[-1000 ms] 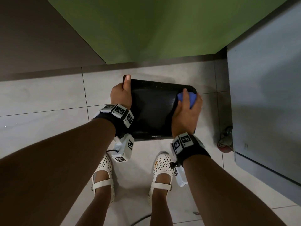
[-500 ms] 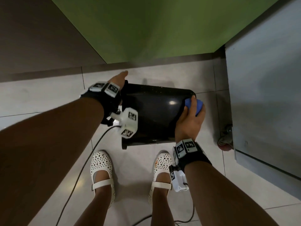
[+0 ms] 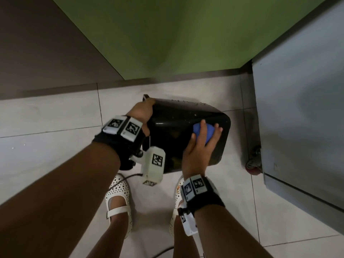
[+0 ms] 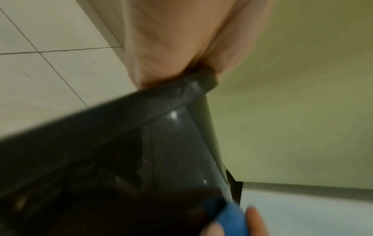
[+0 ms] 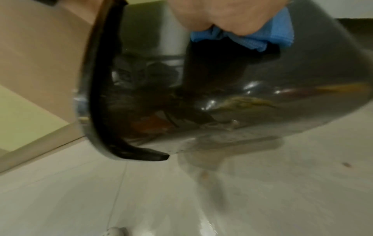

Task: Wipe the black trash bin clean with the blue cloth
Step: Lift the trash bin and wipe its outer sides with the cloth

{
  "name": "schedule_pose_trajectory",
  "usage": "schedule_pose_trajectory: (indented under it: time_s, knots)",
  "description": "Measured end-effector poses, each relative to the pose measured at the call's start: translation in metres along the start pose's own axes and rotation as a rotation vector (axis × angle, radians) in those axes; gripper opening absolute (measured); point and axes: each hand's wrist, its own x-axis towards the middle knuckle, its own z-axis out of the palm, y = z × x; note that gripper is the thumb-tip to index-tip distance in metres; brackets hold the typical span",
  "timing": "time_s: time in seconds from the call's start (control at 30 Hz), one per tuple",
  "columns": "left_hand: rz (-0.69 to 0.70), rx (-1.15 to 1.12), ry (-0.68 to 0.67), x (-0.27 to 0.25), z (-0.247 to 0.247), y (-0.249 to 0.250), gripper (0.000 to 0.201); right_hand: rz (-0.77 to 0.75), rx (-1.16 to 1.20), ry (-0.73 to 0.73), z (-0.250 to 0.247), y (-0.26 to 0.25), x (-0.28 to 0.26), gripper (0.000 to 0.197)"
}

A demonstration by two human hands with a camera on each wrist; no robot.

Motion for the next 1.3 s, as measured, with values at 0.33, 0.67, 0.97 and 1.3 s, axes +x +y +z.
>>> schedule_pose_trajectory:
  time_s: [0.33,0.67,0.97,1.3]
  knots:
    - [0.223,0.112,-0.038,-0.032,0.003,-0.014,0.074,-0.52,-0.237,-0.093,0.017,-0.051,0.002,0.038]
    - [0.289,0.354,0.026,-0.02,-0.021,-0.063,0.098,-0.001,-0.311,-0.078,-0.008,-0.002,0.045,0.044]
    - [0.143,0.37,0.134,-0.014,-0.027,-0.081,0.076,0.284,-0.239,0.016,0.005,0.009,0.026,0.055]
    - [0.133,0.382,0.123,-0.003,-0.03,-0.092,0.077,-0.267,-0.308,-0.277,0.049,-0.016,-0.044,0.063]
